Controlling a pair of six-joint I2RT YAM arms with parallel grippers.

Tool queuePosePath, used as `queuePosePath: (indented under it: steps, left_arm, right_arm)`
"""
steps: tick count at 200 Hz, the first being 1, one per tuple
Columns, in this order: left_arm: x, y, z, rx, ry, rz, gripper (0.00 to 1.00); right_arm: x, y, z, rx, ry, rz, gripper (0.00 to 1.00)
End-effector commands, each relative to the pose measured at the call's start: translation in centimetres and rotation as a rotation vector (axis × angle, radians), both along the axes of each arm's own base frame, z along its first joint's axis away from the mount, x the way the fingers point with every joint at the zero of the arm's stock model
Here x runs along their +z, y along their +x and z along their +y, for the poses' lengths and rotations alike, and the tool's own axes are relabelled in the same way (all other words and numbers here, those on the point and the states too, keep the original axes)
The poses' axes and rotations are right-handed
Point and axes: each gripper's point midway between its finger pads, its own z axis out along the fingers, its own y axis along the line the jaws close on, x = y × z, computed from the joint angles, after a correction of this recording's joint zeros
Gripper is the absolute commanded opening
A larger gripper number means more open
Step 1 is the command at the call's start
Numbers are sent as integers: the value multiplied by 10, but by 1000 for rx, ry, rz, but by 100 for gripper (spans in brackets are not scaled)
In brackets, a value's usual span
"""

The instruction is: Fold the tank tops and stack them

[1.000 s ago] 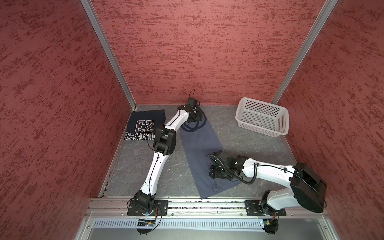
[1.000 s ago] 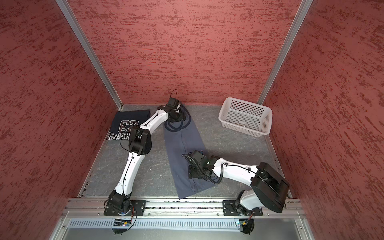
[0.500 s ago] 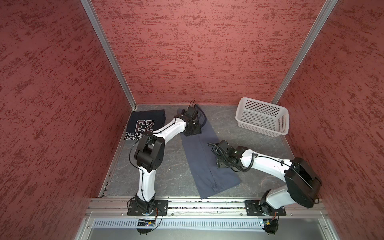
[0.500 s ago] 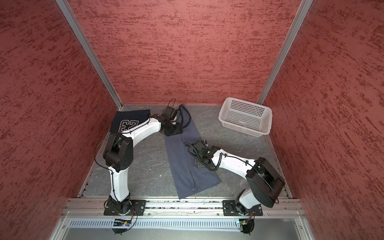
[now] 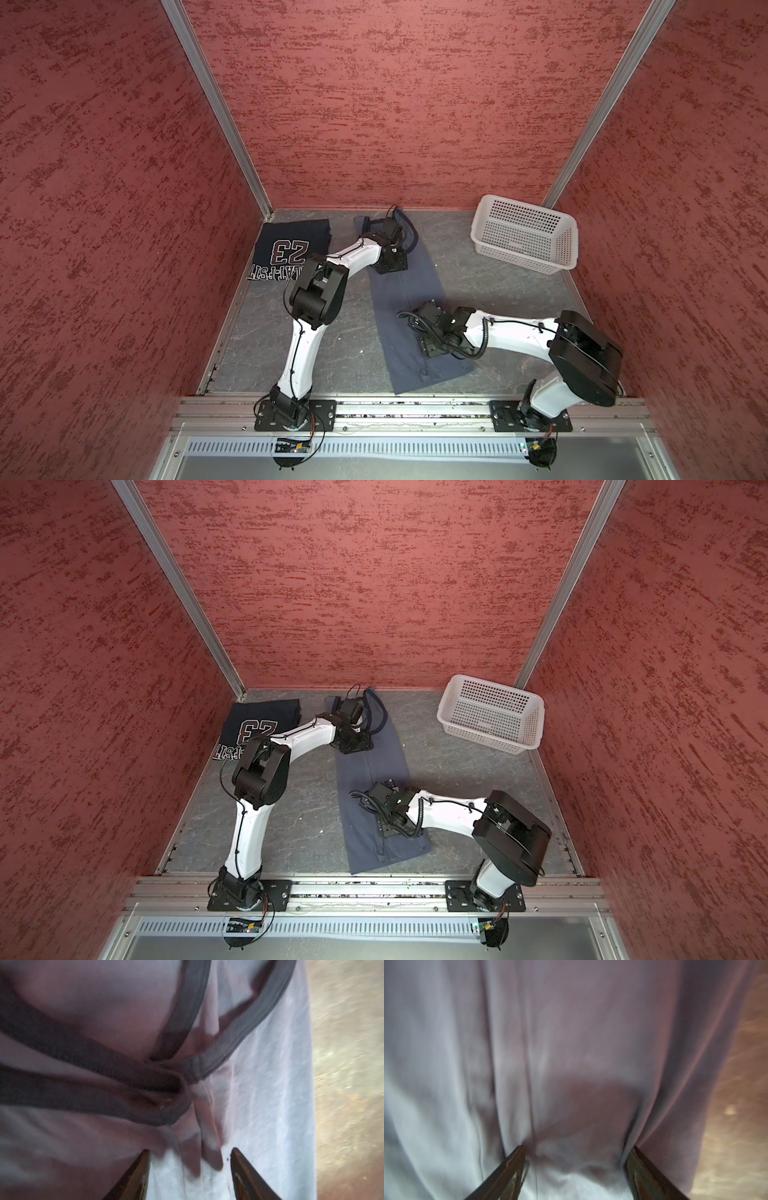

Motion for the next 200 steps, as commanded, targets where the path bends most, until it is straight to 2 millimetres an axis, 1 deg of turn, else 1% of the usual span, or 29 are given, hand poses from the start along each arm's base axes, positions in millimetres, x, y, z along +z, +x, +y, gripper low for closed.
queuePosePath:
  steps: [1, 10, 22, 40, 55, 67, 70, 73, 76, 79, 81, 88, 93, 94, 101, 102, 113, 114, 116, 119, 123, 133, 137, 139, 146, 149, 159, 181, 200]
  left_arm:
    - [-34, -1, -16, -78, -41, 42, 61]
    - [-31, 3, -21, -84, -48, 34, 61]
    - [-25, 7, -24, -91, -51, 27, 61]
    - [0, 14, -28, -112, -47, -5, 63]
    - [29, 12, -28, -138, -38, -10, 70]
    - [52, 5, -18, -129, -17, -1, 75]
    - [57, 3, -15, -126, -15, 0, 76]
    - [66, 1, -12, -121, -18, -7, 77]
    - [75, -1, -10, -117, -24, -15, 78]
    - [80, -4, -5, -109, -25, -17, 79]
    - [80, -7, -3, -104, -25, -14, 79]
    - [98, -17, 7, -81, -42, -35, 80]
    - [106, -26, 14, -64, -53, -44, 81]
    - [110, -26, 15, -61, -60, -52, 81]
    - [115, -43, 25, -41, -75, -53, 81]
    - [119, -44, 25, -38, -81, -59, 81]
    - [120, -74, 41, -13, -88, -56, 81]
    - [123, -76, 41, -11, -91, -62, 81]
    - [119, -82, 44, -7, -85, -52, 80]
    - [121, -90, 48, 4, -86, -56, 80]
    - [115, -103, 54, 12, -82, -39, 80]
    - [110, -133, 64, 22, -85, -24, 79]
    - [104, -146, 68, 25, -81, -7, 79]
    - [104, -152, 70, 28, -84, -3, 78]
    - [91, -177, 74, 27, -82, 37, 78]
    - [89, -186, 76, 26, -86, 46, 78]
    - [77, -218, 81, 25, -88, 91, 77]
    - [56, -275, 83, 6, -104, 165, 75]
    - [41, -308, 72, -23, -128, 210, 72]
  right_arm:
    - [2, -17, 23, -19, 80, 52, 77]
    - [6, -17, 28, -24, 93, 46, 77]
    - [11, -14, 25, -47, 89, 28, 77]
    - [23, -5, 14, -78, 47, -29, 78]
    - [34, 1, 3, -98, 19, -67, 78]
    - [46, 3, -6, -123, 21, -96, 78]
    - [47, 3, -8, -129, 16, -99, 78]
    - [54, 4, -9, -136, 37, -113, 78]
    - [57, 4, -12, -142, 42, -120, 78]
    - [61, 4, -13, -150, 52, -126, 78]
    - [62, 3, -15, -154, 56, -127, 77]
    - [68, 1, -21, -174, 76, -132, 77]
    - [70, -2, -24, -182, 95, -130, 77]
    - [71, -2, -25, -186, 100, -129, 77]
    - [72, -7, -30, -200, 127, -119, 76]
    - [72, -8, -30, -202, 132, -117, 76]
    - [71, -17, -36, -220, 181, -85, 74]
    - [71, -18, -36, -220, 185, -83, 74]
    - [70, -20, -36, -224, 191, -75, 74]
    - [70, -22, -37, -227, 203, -68, 73]
    - [68, -26, -38, -233, 216, -53, 73]
    - [65, -34, -40, -238, 243, -22, 72]
    - [64, -37, -40, -241, 252, -8, 71]
    - [64, -38, -40, -240, 258, -4, 71]
    - [61, -43, -41, -243, 268, 15, 70]
    - [61, -45, -42, -245, 270, 21, 70]
    - [56, -49, -47, -257, 261, 36, 69]
    - [44, -58, -57, -275, 256, 60, 66]
    - [33, -62, -56, -279, 283, 80, 63]
